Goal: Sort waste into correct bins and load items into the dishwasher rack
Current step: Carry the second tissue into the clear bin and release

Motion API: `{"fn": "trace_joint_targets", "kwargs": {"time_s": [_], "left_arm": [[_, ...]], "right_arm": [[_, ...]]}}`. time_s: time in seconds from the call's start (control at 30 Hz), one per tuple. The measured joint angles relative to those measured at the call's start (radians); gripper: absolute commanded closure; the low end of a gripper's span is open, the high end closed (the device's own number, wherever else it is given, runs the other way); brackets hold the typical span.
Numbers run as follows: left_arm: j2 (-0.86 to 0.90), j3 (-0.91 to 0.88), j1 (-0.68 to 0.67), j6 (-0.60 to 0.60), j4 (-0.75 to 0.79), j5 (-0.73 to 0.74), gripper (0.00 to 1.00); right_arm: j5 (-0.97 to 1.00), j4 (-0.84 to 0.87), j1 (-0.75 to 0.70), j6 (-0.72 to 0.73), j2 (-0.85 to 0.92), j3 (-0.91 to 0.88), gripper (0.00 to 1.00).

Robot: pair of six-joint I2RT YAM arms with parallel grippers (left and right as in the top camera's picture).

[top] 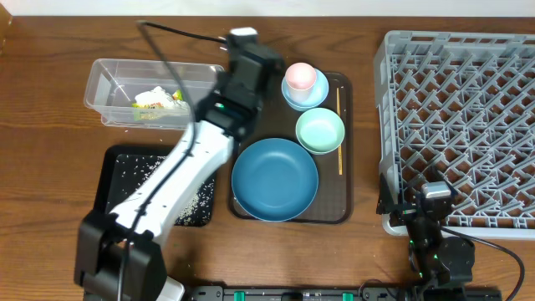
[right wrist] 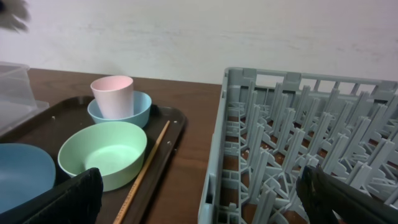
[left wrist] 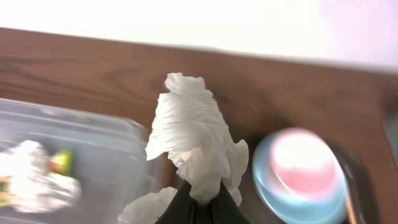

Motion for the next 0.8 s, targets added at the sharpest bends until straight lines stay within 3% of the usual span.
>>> {"fn": "trace_joint_targets", "kwargs": {"time_s": [0.17, 0.23, 0.33, 0.37, 0.57, 0.8], "left_arm": [[0.010, 0.000, 0.149, -0.052, 0.010, -0.036, 0.93], [0.024, 0.000, 0.208, -0.082, 0.010, -0.045, 0.88], [0.048, 0.000, 0.292, -0.129, 0.006, -0.051, 0.46], [0.054, 0.000, 0.316, -0.139, 0.002, -0.051, 0.37], [0.063, 0.000, 0.385, -0.176, -0.038, -0.029, 0.26], [0.059, 0.000, 0.383, -0.185, -0.113, -0.009, 0.25]], "right_arm": [[0.000, 0.000, 0.000, 0.000, 0.000, 0.000, 0.01], [0.000, 0.000, 0.000, 0.000, 0.000, 0.000, 0.01], [0.000, 0.000, 0.000, 0.000, 0.000, 0.000, 0.01], [0.000, 0.000, 0.000, 0.000, 0.000, 0.000, 0.01], [0.000, 0.000, 0.000, 0.000, 0.000, 0.000, 0.01], [0.000, 0.000, 0.000, 0.000, 0.000, 0.000, 0.01]]}}
